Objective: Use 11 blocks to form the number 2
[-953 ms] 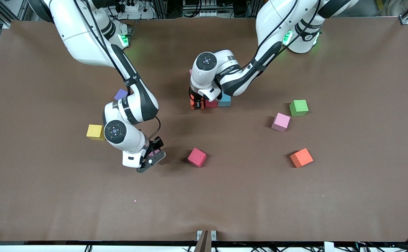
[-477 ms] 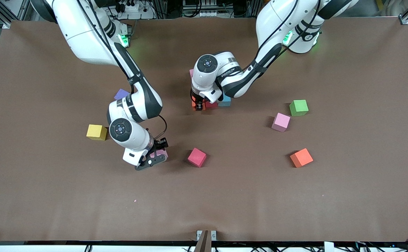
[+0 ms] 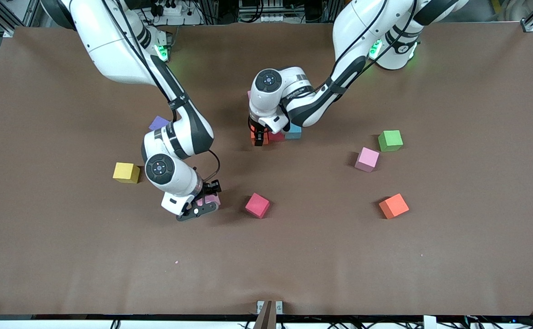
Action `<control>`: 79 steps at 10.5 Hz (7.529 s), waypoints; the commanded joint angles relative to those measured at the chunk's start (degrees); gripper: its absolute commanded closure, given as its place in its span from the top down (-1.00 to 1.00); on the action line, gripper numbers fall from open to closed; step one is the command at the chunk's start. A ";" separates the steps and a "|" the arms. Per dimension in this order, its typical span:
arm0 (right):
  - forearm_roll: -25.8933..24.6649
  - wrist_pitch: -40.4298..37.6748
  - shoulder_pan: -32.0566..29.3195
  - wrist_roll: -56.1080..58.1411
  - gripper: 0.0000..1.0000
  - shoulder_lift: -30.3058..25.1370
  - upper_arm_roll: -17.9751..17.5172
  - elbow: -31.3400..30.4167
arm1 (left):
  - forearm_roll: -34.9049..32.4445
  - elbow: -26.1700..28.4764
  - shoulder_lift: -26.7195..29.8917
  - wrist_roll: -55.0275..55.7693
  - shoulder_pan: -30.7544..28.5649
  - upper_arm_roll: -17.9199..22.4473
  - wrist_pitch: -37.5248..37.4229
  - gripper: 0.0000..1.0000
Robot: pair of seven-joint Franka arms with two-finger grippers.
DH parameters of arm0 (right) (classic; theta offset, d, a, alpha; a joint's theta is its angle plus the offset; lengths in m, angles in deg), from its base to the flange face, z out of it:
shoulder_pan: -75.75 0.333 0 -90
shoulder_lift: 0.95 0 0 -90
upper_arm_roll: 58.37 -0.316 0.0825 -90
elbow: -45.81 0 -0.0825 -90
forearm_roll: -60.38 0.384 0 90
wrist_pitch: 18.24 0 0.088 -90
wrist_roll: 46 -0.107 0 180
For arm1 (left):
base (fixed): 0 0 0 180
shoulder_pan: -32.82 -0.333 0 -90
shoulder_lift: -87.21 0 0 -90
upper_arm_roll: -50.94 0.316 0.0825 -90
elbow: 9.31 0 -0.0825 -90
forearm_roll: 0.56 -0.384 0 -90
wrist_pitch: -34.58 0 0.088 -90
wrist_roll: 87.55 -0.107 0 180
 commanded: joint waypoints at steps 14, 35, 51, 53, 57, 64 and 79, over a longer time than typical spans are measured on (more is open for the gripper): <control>0.39 -2.61 7.34 -18.38 -0.07 -0.70 -0.17 -0.61 | -2.94 -3.02 10.98 -27.20 -12.29 0.03 -12.34 1.00; -7.26 6.61 23.17 -42.92 -0.07 -5.01 0.80 -11.42 | 0.14 6.61 13.62 -134.12 -39.01 -4.19 -27.93 1.00; -7.08 8.72 23.43 -42.92 0.03 -5.62 -0.78 -15.46 | -0.30 14.63 12.22 -133.70 -40.34 -4.11 -20.09 1.00; -6.73 8.72 23.43 -42.92 0.05 -5.62 -0.78 -15.46 | -0.30 14.54 12.22 -133.78 -40.43 -4.11 -20.09 0.71; -6.55 8.37 23.43 -42.83 1.00 -5.71 -0.78 -15.11 | -0.30 13.58 12.48 -133.69 -40.34 -4.11 -20.18 0.26; -6.47 5.49 19.84 -42.40 1.00 -9.92 -0.70 -13.10 | 2.85 2.61 11.43 -128.16 -34.47 -5.42 -21.05 0.18; -6.47 -3.49 2.61 -39.49 1.00 -6.50 -0.61 -2.54 | 15.33 -32.29 -10.02 -100.31 0.24 11.43 -26.77 -0.01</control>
